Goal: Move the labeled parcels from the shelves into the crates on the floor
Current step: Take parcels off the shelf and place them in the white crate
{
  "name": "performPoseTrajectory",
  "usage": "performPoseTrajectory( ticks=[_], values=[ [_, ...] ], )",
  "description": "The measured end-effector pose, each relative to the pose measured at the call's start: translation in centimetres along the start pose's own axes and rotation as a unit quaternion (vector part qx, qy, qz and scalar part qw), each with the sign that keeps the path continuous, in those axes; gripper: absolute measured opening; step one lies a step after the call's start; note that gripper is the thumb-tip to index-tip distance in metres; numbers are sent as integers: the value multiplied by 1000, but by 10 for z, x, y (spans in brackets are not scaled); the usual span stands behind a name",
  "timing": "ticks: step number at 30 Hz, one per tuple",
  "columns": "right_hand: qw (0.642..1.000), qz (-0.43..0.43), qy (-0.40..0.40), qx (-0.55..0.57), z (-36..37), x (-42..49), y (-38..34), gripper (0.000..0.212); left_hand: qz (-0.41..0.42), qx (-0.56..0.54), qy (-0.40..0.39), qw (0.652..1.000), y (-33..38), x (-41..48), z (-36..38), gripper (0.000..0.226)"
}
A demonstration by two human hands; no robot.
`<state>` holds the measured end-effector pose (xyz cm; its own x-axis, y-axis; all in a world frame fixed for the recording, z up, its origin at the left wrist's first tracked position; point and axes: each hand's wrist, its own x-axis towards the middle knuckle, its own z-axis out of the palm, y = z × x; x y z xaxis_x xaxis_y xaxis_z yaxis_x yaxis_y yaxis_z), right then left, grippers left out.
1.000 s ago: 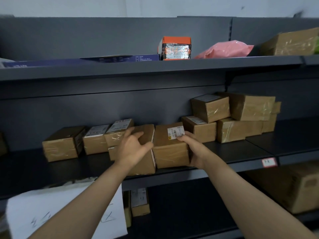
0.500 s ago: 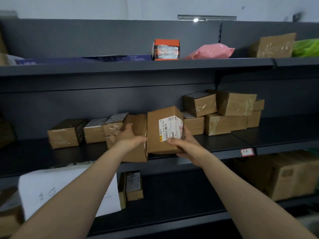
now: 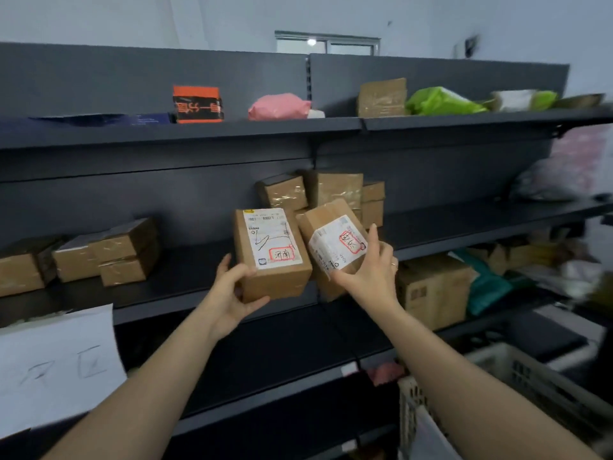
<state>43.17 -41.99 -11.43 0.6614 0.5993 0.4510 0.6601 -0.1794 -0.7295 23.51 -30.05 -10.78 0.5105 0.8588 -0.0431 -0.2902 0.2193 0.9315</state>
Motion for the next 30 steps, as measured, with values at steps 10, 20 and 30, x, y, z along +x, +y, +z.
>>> performPoseTrajectory(
  ticks=[10,20,30],
  values=[
    [989,111,75,-61,-150,-57,147,97,-142,112,-179,967,-139,-3,175,86],
    [946,259,114,-161,-213,-103,247,104,-236,112,-335,905,-268,13,280,68],
    [891,356,155,-234,-218,-102,312,115,-314,135,-425,838,-351,50,338,75]
  ],
)
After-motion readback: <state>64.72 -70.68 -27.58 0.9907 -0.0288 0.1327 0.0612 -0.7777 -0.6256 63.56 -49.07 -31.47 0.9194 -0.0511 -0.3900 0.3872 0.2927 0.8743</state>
